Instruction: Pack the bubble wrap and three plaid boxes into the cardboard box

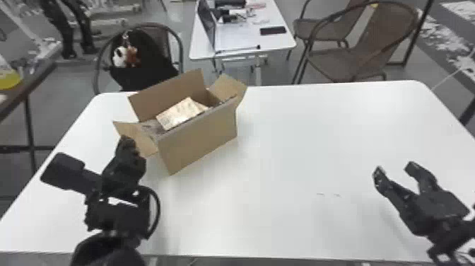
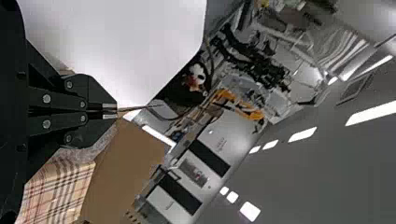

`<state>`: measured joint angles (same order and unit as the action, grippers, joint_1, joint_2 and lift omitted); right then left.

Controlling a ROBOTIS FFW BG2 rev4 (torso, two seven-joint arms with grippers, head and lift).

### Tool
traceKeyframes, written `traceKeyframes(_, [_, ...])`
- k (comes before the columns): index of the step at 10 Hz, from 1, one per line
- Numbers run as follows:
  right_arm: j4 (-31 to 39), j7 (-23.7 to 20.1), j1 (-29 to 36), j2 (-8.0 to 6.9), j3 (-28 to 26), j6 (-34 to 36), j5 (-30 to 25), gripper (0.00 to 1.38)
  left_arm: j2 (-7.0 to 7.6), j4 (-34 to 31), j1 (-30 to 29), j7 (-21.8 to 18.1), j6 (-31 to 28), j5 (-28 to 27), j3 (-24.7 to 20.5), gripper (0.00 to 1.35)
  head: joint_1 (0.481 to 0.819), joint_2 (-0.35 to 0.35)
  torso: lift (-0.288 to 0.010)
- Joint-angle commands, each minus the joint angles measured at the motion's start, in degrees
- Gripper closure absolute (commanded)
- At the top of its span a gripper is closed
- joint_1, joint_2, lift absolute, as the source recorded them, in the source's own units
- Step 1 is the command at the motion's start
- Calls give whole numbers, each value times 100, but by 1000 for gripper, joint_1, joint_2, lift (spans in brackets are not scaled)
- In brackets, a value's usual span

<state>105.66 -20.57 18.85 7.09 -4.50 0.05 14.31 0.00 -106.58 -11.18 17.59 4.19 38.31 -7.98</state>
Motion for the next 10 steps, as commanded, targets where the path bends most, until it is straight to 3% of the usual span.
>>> traceKeyframes(1, [16, 0, -4, 3, 2, 48, -7, 515, -15, 181, -112, 368, 1136, -95, 42, 1216, 695, 163, -174])
traceKeyframes(4, [51, 0, -4, 38, 2, 144, -25, 515, -15, 630, -209, 1748, 3334, -702, 165, 1216, 695, 254, -174])
traceKeyframes(6, [69, 0, -4, 47, 10, 171, -34, 515, -15, 779, -226, 2258, 3764, -930, 341, 1216, 695, 306, -174])
traceKeyframes(7, [69, 0, -4, 47, 10, 171, -60, 515, -15, 858, -191, 2319, 3940, -939, 394, 1216, 695, 310, -174])
traceKeyframes(8, [87, 0, -4, 47, 19, 171, -60, 515, -15, 823, -218, 2302, 3887, -957, 482, 1016, 695, 309, -174])
traceKeyframes(9, [113, 0, 14, 64, 19, 171, -78, 515, -15, 770, -262, 2302, 3879, -1141, 605, 539, 695, 305, -174])
traceKeyframes(10, [148, 0, 22, 64, 10, 171, -104, 515, -15, 551, -376, 2425, 3861, -1660, 693, 159, 695, 293, -174])
